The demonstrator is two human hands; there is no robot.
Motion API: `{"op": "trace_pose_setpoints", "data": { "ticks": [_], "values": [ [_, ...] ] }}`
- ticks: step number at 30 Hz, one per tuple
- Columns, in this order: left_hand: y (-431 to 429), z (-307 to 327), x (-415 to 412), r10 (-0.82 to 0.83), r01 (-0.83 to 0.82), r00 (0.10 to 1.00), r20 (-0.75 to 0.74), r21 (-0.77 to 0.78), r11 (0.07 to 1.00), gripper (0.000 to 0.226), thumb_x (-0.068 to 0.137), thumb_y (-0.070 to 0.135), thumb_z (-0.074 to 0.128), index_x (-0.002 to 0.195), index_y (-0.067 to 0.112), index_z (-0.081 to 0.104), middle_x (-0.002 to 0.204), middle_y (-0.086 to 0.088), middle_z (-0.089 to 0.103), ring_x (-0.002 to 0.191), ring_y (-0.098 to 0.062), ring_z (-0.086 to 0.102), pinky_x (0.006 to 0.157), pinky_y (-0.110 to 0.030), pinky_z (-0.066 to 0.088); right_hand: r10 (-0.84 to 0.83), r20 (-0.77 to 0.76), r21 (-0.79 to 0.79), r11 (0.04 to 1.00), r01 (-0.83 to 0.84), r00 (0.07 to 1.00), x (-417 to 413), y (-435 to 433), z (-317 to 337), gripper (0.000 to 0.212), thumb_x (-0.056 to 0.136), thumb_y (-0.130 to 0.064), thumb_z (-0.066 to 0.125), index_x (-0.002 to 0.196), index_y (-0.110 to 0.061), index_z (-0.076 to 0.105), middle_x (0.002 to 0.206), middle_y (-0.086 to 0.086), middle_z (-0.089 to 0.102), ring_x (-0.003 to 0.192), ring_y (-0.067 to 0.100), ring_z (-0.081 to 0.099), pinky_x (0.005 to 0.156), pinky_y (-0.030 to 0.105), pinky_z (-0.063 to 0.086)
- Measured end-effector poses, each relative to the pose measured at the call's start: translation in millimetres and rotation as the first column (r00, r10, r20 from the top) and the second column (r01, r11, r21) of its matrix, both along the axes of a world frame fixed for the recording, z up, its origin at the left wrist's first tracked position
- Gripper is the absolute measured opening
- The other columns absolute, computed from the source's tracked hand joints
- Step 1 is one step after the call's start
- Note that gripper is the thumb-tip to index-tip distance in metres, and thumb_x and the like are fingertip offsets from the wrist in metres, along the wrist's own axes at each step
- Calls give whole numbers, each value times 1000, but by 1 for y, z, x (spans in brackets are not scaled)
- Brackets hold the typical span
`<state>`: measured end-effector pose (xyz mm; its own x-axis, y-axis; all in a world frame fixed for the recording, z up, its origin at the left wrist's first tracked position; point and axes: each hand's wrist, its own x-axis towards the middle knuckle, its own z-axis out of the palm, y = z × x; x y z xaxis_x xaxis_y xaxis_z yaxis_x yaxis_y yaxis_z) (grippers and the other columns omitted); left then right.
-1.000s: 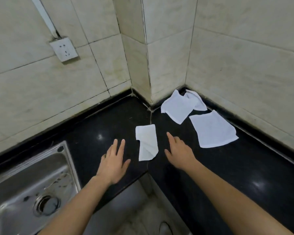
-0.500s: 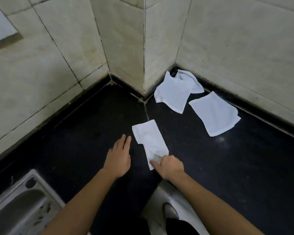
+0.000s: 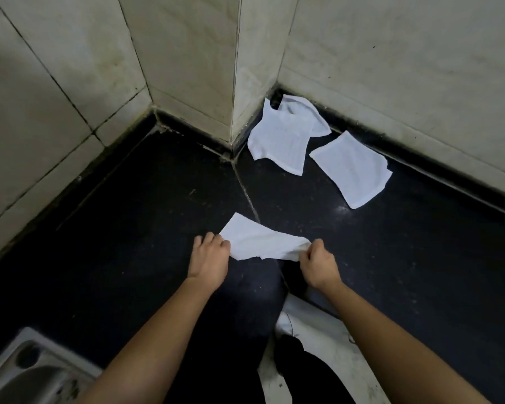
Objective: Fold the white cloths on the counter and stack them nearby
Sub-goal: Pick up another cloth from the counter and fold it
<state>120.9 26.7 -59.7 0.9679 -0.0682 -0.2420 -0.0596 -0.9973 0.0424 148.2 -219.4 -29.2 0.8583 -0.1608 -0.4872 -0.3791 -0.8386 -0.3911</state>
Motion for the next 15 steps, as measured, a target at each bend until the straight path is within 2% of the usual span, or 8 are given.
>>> {"op": "trace_pose_setpoints", "data": {
  "ticks": [3, 5, 7, 10, 12, 13, 15],
  "values": [
    [9, 0, -15, 161, -161, 987, -14, -116, 980, 25, 92, 22, 46, 109, 21, 64, 111, 3, 64, 107, -20, 51, 93, -35, 38, -69, 43, 104, 993, 64, 997, 5, -4, 3, 13, 94, -22, 58, 105, -18, 52, 94, 2, 61, 90, 25, 62, 75, 28, 43],
    [14, 6, -20, 330, -317, 944, 2, -277, 907, 16, 91, 23, 50, 99, 15, 61, 100, -2, 65, 98, -25, 55, 84, -38, 40, -68, 107, 140, 989, 53, 992, 11, -6, 5, 18, 94, -18, 60, 111, -19, 55, 100, 3, 64, 93, 24, 62, 79, 29, 45],
    [20, 15, -24, 524, -468, 852, -16, -475, 745, 8, 92, 19, 50, 92, 13, 55, 89, -8, 64, 88, -29, 57, 72, -37, 41, -59, 182, 150, 988, 31, 981, 20, -6, 8, 27, 96, -16, 58, 122, -17, 53, 107, 5, 63, 91, 20, 59, 80, 29, 44],
    [27, 32, -32, 651, -522, 758, -40, -636, 568, 5, 94, 19, 48, 96, 18, 52, 79, -2, 62, 73, -24, 58, 63, -37, 45, -67, 279, 239, 971, -2, 958, 34, 0, 16, 37, 95, -14, 56, 132, -16, 52, 106, 5, 62, 91, 17, 56, 83, 27, 41],
    [28, 47, -39, 720, -557, 689, -79, -693, 457, 6, 93, 20, 47, 96, 23, 51, 76, 2, 61, 67, -18, 59, 59, -36, 47, -88, 261, 378, 926, -18, 961, 45, 5, 23, 29, 92, -15, 57, 121, -20, 60, 101, 2, 64, 89, 16, 60, 81, 25, 43],
    [27, 52, -42, 762, -586, 632, -138, -729, 353, 7, 92, 21, 48, 96, 25, 51, 78, 3, 61, 68, -17, 60, 59, -36, 48, -90, 244, 428, 903, -24, 966, 49, 8, 26, 21, 91, -16, 57, 110, -22, 64, 98, -1, 65, 88, 13, 61, 77, 23, 44],
    [24, 60, -45, 824, -613, 488, -287, -785, 90, 9, 91, 19, 51, 96, 26, 53, 88, -1, 62, 66, -19, 60, 56, -36, 51, -85, 230, 486, 873, -38, 969, 56, 11, 32, 10, 91, -20, 57, 88, -23, 66, 87, -6, 66, 80, 7, 59, 69, 20, 43]
  ]
}}
